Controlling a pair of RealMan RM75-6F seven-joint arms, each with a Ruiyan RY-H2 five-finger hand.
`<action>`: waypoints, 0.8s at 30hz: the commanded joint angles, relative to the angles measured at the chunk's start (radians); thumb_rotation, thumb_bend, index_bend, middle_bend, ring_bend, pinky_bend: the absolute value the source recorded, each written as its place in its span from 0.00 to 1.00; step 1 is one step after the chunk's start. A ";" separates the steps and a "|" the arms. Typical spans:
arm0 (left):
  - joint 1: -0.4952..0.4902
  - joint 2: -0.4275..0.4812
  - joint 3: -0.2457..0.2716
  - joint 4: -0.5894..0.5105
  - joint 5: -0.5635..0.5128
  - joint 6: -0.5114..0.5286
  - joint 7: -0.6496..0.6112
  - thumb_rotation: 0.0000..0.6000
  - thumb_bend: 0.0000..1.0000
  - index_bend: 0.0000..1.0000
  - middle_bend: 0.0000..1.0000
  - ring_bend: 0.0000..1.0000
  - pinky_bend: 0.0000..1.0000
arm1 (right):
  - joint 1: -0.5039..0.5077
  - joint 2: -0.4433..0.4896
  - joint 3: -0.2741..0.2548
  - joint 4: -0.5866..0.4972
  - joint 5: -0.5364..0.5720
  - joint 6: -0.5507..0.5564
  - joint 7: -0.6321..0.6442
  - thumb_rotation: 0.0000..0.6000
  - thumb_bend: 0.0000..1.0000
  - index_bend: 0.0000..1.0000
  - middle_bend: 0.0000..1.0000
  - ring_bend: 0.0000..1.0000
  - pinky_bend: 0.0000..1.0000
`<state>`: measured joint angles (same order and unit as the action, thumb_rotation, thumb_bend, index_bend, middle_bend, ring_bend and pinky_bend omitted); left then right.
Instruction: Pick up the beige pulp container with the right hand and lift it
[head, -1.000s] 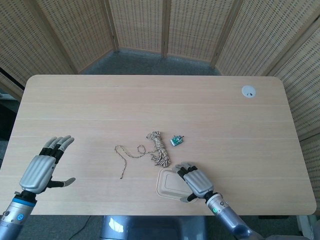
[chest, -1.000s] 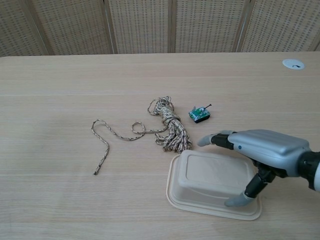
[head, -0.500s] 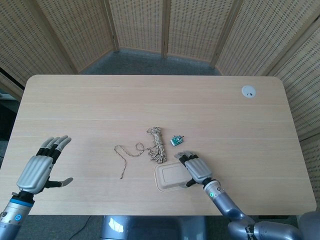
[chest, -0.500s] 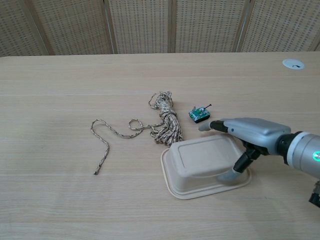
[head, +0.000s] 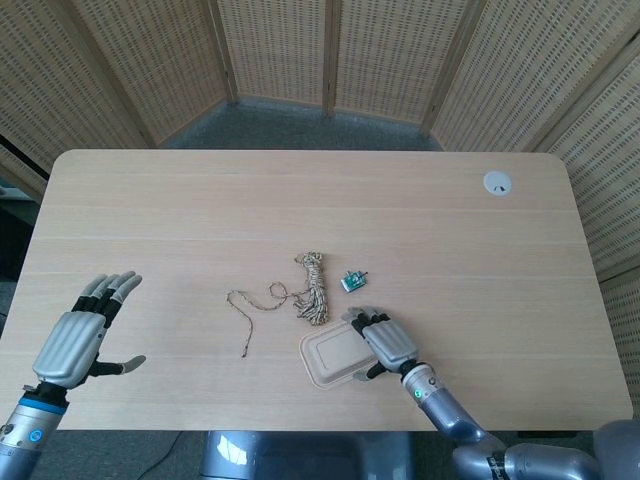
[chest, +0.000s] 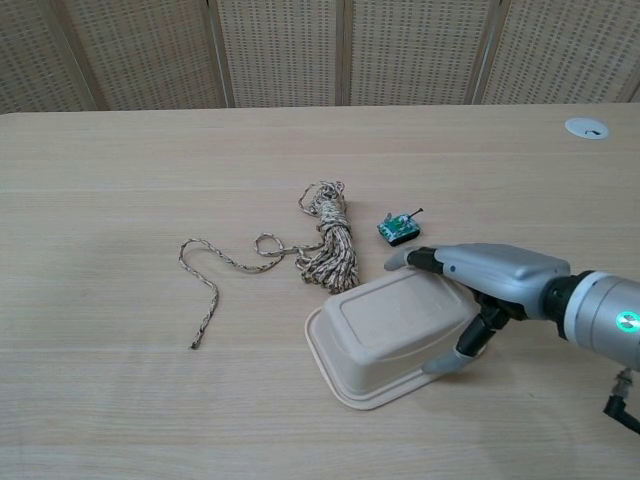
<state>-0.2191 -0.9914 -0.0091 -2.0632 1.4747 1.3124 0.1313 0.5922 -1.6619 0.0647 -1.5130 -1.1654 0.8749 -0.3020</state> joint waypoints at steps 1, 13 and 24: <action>0.002 0.001 -0.001 0.003 -0.001 0.003 -0.006 1.00 0.13 0.00 0.00 0.00 0.00 | 0.006 -0.006 0.000 0.001 0.007 -0.005 -0.006 0.87 0.00 0.00 0.00 0.00 0.00; 0.010 0.001 0.003 0.020 -0.004 0.008 -0.026 1.00 0.13 0.00 0.00 0.00 0.00 | 0.022 -0.020 0.048 0.008 0.036 0.022 0.004 1.00 0.05 0.48 0.49 0.30 0.00; 0.008 -0.002 0.003 0.023 -0.004 0.003 -0.026 1.00 0.13 0.00 0.00 0.00 0.00 | 0.024 0.110 0.125 -0.062 0.066 0.027 0.103 1.00 0.04 0.50 0.50 0.34 0.00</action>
<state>-0.2113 -0.9931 -0.0060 -2.0403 1.4711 1.3154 0.1057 0.6164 -1.5759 0.1724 -1.5580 -1.1095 0.9037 -0.2208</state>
